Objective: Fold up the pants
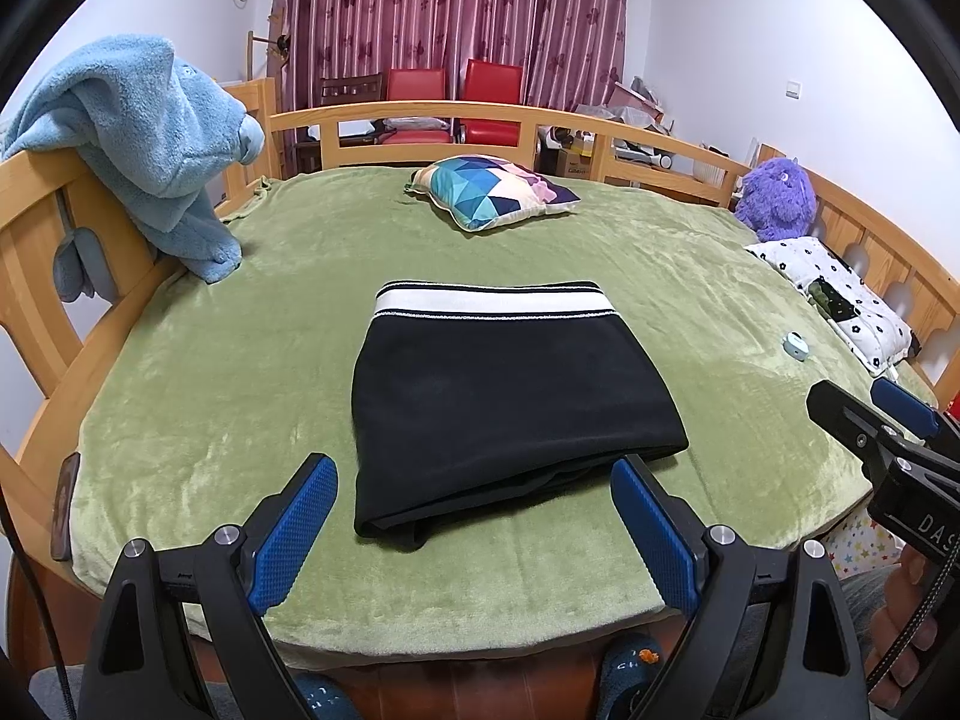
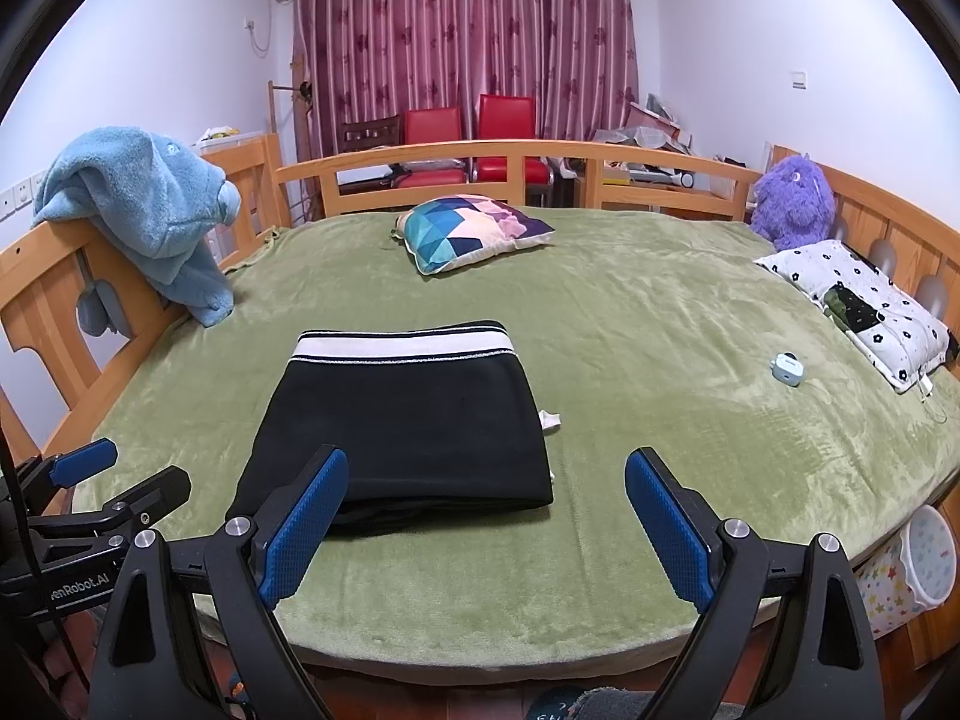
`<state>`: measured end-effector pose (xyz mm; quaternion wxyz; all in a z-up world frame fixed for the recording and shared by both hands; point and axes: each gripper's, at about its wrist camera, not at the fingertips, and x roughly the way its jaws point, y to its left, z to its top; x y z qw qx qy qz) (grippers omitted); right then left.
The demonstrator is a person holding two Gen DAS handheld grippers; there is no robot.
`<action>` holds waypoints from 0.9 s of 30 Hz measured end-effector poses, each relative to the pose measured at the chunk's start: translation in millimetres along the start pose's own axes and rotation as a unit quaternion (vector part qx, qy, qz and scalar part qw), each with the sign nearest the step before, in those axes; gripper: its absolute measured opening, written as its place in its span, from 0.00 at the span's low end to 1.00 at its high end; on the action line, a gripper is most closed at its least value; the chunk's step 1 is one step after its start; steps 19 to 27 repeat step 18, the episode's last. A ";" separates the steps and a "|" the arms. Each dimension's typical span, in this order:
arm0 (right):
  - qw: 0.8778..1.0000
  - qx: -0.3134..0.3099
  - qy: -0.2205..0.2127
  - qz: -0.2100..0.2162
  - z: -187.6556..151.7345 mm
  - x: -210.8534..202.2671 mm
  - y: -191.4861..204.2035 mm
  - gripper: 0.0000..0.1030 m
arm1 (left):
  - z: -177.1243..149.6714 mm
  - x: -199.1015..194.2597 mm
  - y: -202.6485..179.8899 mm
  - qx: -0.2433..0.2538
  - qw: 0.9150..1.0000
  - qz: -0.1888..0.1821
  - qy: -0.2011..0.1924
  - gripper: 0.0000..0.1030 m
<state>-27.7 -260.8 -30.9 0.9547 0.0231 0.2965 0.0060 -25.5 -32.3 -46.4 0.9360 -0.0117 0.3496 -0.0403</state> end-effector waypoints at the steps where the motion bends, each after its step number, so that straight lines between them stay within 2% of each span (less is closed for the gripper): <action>1: 1.000 0.000 -0.001 0.000 0.6 -0.7 0.4 0.90 | 0.1 -0.5 -0.7 0.000 1.000 0.000 0.000 0.90; 27: 1.000 -0.002 0.002 0.001 -2.1 2.5 -3.1 0.90 | 1.6 -0.1 0.2 0.002 1.000 -0.003 -0.001 0.90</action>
